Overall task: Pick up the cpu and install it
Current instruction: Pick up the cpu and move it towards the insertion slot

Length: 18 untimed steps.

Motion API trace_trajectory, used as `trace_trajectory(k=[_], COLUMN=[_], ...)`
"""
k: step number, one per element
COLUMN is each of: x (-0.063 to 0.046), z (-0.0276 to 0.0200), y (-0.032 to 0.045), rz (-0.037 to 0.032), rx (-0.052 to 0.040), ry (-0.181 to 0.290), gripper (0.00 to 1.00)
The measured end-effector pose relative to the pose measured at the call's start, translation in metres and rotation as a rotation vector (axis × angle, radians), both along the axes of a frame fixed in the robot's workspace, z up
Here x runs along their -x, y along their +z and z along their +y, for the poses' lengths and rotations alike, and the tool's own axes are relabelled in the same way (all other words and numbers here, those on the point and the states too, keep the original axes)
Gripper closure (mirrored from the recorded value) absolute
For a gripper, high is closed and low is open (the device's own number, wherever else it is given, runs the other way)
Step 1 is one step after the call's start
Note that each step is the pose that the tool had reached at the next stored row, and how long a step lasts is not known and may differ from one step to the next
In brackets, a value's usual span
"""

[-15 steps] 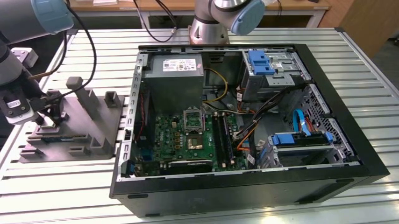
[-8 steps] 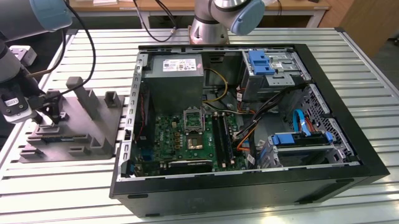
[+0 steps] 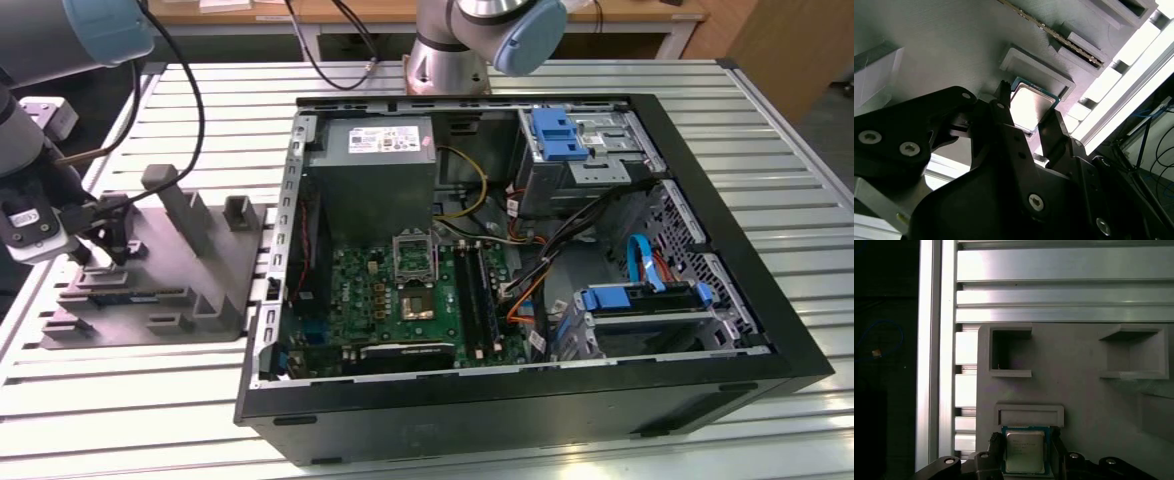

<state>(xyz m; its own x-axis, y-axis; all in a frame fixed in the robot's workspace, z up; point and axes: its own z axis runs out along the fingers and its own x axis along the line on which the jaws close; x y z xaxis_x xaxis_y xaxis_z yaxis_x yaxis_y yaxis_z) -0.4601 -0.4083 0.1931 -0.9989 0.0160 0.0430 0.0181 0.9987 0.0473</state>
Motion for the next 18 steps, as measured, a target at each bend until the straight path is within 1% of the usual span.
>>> trace_trajectory(k=[5,8,18], x=[0.000,0.000,0.000], z=[0.0000,-0.0001,0.0000], y=[0.0002,0.0028,0.0198], rz=[0.0000,0.0004,0.0001], rx=[0.0000,0.0002,0.0001], ry=[0.000,0.000,0.000], gripper=[0.53,0.53,0.53])
